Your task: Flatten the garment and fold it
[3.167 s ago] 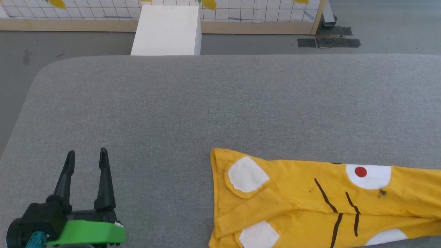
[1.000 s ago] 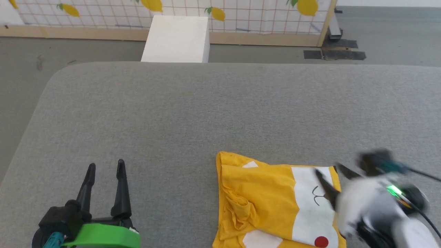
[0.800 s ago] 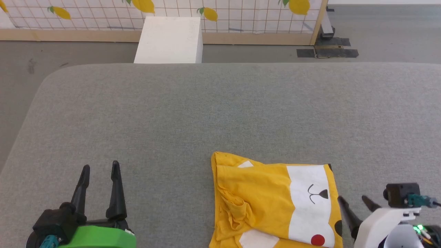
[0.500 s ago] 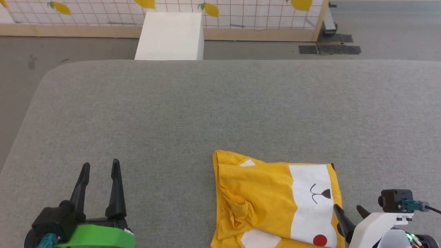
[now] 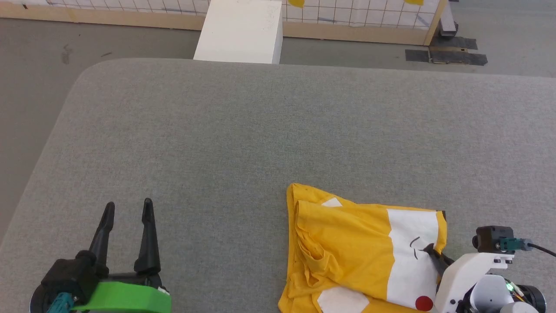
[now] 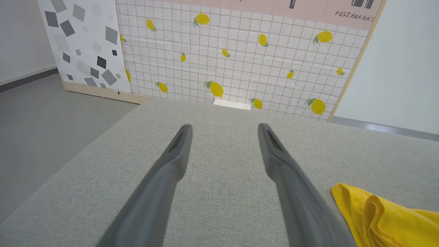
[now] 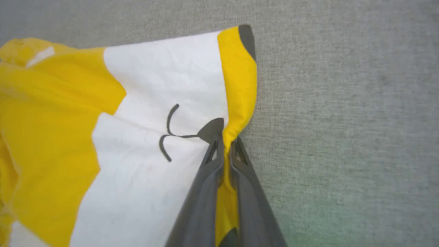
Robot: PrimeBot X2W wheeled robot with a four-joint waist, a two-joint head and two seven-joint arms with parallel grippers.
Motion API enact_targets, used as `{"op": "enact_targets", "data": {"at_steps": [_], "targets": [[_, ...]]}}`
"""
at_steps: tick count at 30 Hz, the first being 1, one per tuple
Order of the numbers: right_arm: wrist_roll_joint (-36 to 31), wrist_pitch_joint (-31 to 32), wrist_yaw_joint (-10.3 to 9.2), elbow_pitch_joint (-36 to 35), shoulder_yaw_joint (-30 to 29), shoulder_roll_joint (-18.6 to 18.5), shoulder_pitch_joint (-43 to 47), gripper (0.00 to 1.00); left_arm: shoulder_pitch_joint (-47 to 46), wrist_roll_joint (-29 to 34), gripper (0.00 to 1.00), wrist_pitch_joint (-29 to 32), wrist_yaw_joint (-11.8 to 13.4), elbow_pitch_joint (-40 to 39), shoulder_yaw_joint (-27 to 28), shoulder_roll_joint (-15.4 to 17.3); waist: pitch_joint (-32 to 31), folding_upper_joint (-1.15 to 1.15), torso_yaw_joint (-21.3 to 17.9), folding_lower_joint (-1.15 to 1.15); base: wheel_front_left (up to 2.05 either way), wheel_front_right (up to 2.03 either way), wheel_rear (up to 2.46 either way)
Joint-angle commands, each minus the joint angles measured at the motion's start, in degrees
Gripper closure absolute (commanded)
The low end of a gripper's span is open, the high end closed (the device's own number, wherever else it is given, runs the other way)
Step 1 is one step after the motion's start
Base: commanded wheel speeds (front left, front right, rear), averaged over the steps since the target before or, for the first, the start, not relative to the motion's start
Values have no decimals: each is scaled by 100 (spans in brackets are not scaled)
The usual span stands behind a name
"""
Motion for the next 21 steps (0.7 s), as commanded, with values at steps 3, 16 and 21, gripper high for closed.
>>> {"op": "enact_targets", "data": {"at_steps": [3, 16, 21], "targets": [[68, -56, -10, 51, 82, 21, -97, 100, -154, 79, 0, -3, 44, -99, -42, 38, -1, 0, -82, 0, 0, 0, 0], [-258, -92, -10, -240, 399, -456, -875, 100, -284, 177, 0, 76, 75, -309, -107, 114, -33, 0, -991, 0, 0, 0, 0], [-324, 63, -10, -272, 684, -913, -1271, 100, -307, 164, 0, 95, 65, -304, -115, 138, -14, 0, -1437, 0, 0, 0, 0]]}}
